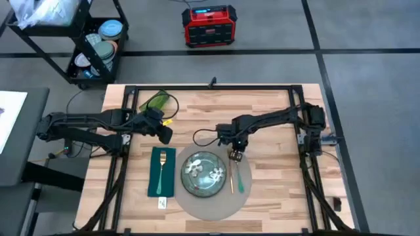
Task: Set table place
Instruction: Put the green spoon on the gray tablemat to the right of the gold table knife
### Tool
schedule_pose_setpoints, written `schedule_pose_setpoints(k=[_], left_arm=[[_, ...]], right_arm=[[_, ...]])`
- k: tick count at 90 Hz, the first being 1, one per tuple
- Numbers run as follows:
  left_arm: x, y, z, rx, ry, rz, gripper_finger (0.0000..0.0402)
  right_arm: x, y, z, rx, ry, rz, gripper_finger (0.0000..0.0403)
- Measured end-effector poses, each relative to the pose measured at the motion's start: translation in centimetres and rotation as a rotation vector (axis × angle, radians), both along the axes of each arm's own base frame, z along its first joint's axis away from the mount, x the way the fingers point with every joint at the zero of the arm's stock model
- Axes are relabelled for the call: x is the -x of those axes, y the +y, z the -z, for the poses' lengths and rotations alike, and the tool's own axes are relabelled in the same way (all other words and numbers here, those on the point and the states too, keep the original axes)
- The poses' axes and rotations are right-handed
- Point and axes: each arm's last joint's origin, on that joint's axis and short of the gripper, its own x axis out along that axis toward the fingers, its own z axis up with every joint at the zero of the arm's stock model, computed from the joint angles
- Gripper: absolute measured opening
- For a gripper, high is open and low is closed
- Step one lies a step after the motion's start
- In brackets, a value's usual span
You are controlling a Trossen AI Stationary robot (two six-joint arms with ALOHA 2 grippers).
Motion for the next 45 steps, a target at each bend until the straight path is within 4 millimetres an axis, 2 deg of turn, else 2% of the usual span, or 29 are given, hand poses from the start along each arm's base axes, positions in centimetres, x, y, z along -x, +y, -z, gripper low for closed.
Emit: schedule_pose_setpoints(k=[45], left_arm=[[0.00,0.00,0.00,0.000,0.000,0.000,0.0000]], right_arm=[[0.01,-0.01,0.01,0.015,0.002,0.001,0.0010]])
